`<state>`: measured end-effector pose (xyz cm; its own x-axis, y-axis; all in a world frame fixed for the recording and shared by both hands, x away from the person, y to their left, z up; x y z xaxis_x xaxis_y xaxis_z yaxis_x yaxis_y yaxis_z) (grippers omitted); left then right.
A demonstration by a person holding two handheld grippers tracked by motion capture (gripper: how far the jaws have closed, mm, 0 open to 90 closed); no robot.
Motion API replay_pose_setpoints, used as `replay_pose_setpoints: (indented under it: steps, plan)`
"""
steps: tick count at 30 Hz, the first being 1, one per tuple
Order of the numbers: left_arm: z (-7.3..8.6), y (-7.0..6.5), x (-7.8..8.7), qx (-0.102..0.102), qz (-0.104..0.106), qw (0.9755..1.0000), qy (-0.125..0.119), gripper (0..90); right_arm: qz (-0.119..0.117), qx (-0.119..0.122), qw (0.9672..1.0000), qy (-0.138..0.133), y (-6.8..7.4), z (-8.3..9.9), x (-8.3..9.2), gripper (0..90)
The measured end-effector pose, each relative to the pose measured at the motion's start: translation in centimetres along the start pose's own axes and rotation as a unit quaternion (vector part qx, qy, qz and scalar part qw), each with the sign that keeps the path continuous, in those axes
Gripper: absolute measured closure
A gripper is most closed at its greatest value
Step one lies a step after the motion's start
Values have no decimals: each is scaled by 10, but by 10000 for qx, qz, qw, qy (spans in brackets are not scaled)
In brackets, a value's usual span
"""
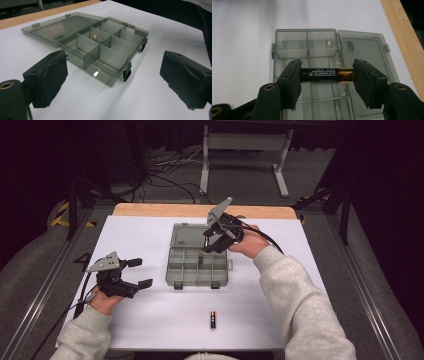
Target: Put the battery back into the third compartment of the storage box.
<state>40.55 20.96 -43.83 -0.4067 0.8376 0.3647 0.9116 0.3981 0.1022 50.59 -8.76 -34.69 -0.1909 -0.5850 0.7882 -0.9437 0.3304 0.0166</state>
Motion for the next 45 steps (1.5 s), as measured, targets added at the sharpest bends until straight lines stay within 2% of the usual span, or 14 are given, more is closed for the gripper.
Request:
replay_pose_setpoints:
  steps: [2,7,14,17,30,45]
  plan:
    - [0,0,0,-9,-16,10000,-20,82,11,-78,10000,-8,-6,-2,-3,417]
    - [0,1,1,-7,-7,10000,-24,82,14,-100,9999,27,-14,-5,-7,417]
    - [0,0,-1,0,3,10000,2,82,112,-308,9994,68,-33,-6,-14,416]
    - [1,1,-1,8,10,10000,-1,82,113,-283,9995,70,-36,-8,-15,416]
    - [1,0,-1,17,15,10000,-8,82,14,-249,9994,231,-35,-3,-37,416]
    - [1,1,0,9,6,10000,9,82,-48,-287,9982,526,-35,14,-60,416]
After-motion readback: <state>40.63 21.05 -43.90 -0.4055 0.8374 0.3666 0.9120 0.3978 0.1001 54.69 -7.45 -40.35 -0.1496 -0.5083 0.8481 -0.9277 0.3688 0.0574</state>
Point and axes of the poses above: each handheld gripper's, and its own axes: x roughly backward along the jaws, z roughly out of its underside, y roughly to its left, the point moved 4 cm from there along -x, roughly forward along the jaws, and after that the axes turned 15 degrees about -x, right-handed, at the moved point
